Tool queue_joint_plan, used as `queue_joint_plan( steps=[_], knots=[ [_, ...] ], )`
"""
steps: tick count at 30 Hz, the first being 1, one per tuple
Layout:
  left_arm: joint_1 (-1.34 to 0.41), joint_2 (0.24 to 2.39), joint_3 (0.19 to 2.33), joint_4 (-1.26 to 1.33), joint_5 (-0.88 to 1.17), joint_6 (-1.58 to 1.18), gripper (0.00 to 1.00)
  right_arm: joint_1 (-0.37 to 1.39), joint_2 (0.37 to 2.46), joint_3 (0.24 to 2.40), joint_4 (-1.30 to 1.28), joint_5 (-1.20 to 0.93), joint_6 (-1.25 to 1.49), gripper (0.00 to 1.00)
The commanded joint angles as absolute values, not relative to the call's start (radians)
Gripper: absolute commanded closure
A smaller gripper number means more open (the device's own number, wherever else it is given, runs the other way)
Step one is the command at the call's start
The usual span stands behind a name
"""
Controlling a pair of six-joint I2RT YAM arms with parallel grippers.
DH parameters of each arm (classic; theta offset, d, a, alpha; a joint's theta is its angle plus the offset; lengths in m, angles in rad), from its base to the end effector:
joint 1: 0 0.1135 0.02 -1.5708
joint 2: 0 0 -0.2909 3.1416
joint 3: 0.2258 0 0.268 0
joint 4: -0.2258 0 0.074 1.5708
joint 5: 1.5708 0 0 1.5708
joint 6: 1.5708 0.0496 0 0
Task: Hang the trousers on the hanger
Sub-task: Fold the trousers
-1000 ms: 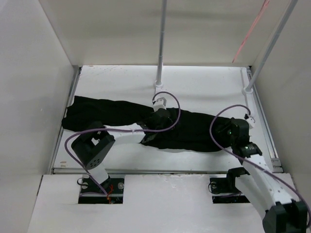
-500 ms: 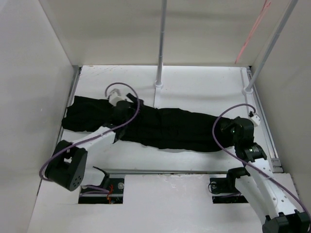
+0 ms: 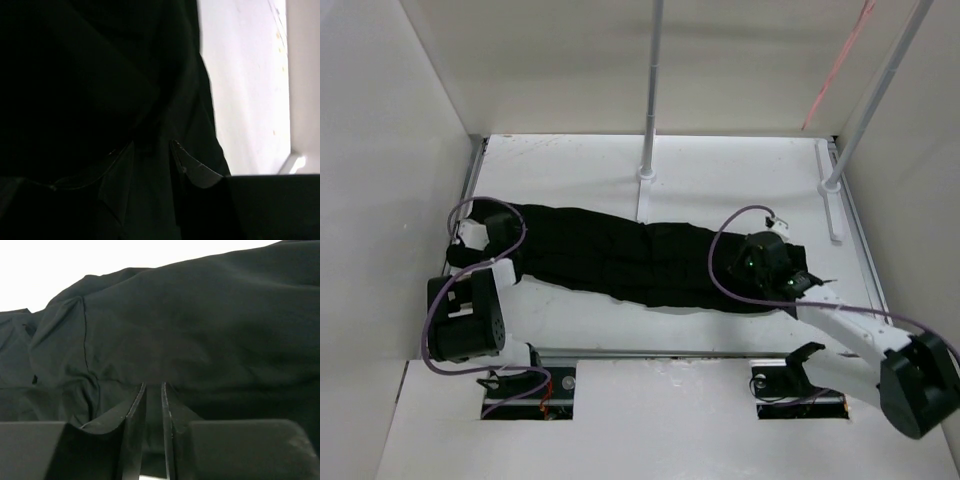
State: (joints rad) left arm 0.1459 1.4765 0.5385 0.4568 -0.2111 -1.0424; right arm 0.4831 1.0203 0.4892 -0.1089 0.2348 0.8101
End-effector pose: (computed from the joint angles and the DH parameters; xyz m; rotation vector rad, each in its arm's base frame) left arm 0.2993 0.0545 0.1713 -1.2589 1.6279 -0.3433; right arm 0.2015 0.0927 0.2079 0.4924 2.1746 0.4639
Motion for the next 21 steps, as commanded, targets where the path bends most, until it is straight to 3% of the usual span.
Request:
queue_joint_plan(
  steps=[1, 9, 14, 17, 21],
  knots=[
    [0.211, 1.471, 0.503, 0.430, -0.222, -1.091, 0.67, 0.492, 1.152, 0.564, 0.081, 0.213, 0.865, 0.77],
    [0.335, 1.482, 0.472, 0.434, -0.255, -1.120, 0.56, 0.292, 1.322, 0.503, 0.166, 0.086, 0.977, 0.84],
    [0.360, 1.424, 0.480, 0.459, -0.282, -1.144, 0.39, 0.226, 1.272, 0.476, 0.135, 0.133, 0.947, 0.84],
    [0.311, 1.315, 0.483, 0.482, -0.275, -1.140, 0.32, 0.225, 1.235, 0.486, 0.118, 0.141, 0.907, 0.75],
    [0.138, 1.160, 0.550, 0.474, -0.282, -1.066, 0.29, 0.246, 1.074, 0.502, 0.066, 0.115, 0.841, 0.54]
  ],
)
